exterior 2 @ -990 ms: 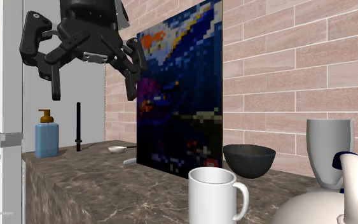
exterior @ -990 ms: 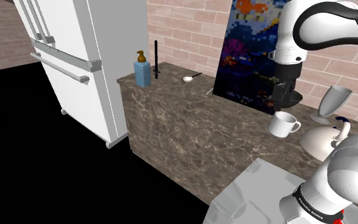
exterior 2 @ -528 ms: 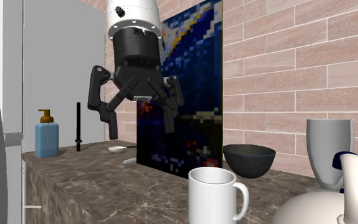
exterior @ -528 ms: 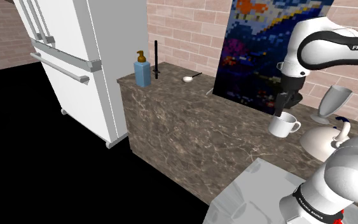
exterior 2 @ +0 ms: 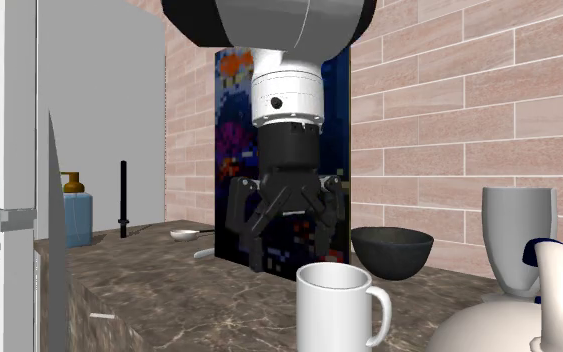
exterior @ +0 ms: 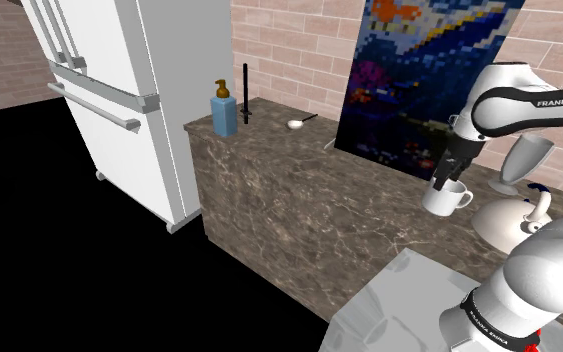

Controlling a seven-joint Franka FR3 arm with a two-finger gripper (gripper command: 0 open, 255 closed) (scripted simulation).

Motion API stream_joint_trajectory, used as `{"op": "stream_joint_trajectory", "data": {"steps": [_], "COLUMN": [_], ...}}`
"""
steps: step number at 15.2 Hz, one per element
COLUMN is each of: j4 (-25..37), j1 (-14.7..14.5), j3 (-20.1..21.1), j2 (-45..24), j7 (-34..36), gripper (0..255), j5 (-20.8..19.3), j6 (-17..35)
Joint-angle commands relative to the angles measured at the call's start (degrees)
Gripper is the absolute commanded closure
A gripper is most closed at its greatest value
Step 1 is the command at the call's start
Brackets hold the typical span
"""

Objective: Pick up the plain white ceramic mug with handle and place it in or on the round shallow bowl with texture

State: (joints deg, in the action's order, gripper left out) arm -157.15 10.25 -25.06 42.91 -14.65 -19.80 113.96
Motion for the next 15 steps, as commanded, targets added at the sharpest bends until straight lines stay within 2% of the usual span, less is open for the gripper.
{"op": "stream_joint_trajectory", "data": {"steps": [1, 9, 15], "j4": [-0.8, -4.2, -4.4], "j1": [0.9, 1.1, 1.1], "j3": [-3.3, -6.5, -6.7], "j2": [-2.4, -7.2, -7.6], "j7": [-1.3, -1.7, -1.7], "gripper": [0, 0, 0], "j5": [-1.1, -2.8, -2.9], "j6": [5.4, 14.0, 14.7]}}
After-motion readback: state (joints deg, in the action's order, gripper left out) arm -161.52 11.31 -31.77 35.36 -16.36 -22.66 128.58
